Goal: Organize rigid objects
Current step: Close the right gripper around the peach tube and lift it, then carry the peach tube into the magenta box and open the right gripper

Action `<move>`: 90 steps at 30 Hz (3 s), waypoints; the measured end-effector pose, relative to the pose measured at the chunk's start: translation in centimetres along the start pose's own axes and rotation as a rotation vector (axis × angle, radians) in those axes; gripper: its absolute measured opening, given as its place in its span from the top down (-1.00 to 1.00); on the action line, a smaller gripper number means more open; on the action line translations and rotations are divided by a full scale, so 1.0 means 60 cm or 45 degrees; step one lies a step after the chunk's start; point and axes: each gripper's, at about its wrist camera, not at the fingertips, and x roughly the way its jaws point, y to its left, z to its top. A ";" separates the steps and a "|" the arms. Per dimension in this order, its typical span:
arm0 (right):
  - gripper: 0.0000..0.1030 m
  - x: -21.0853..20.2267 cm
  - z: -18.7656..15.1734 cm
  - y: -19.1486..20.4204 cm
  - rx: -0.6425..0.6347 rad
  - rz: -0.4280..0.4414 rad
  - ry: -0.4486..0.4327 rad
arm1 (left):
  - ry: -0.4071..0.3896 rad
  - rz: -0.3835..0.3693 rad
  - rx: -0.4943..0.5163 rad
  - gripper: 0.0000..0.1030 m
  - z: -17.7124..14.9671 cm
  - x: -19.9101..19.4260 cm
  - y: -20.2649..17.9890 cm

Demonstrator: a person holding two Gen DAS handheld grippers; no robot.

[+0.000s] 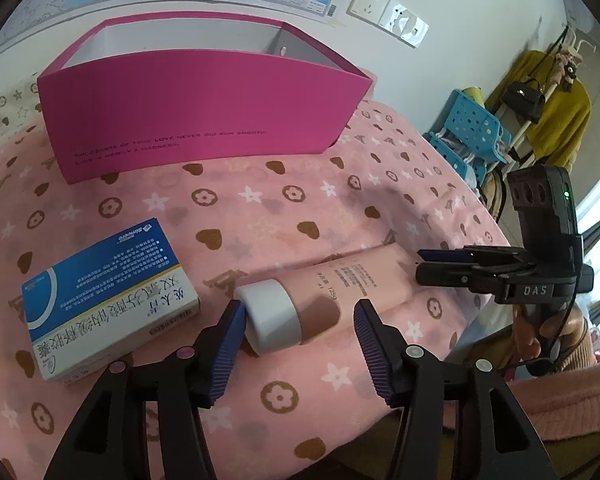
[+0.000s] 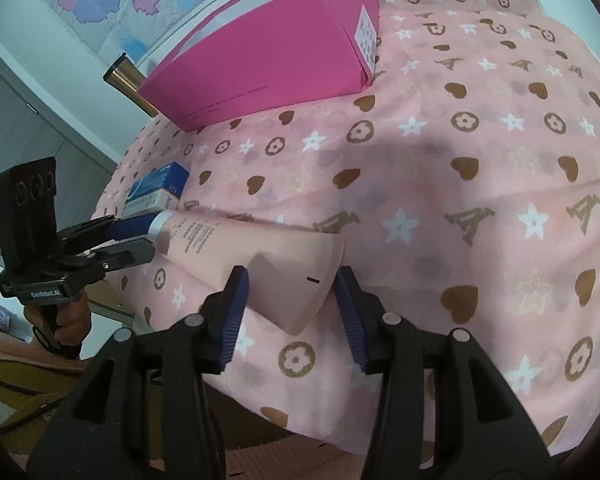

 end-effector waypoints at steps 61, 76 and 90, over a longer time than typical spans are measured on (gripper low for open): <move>0.06 -0.069 0.151 0.051 -0.181 -0.036 -0.337 | -0.346 0.135 0.068 -0.09 0.140 -0.073 -0.012; 0.06 -0.081 0.200 0.048 -0.209 -0.044 -0.405 | -0.390 0.156 0.089 -0.09 0.185 -0.075 -0.010; 0.06 -0.072 0.233 0.041 -0.215 -0.047 -0.408 | -0.379 0.157 0.071 -0.09 0.220 -0.064 0.009</move>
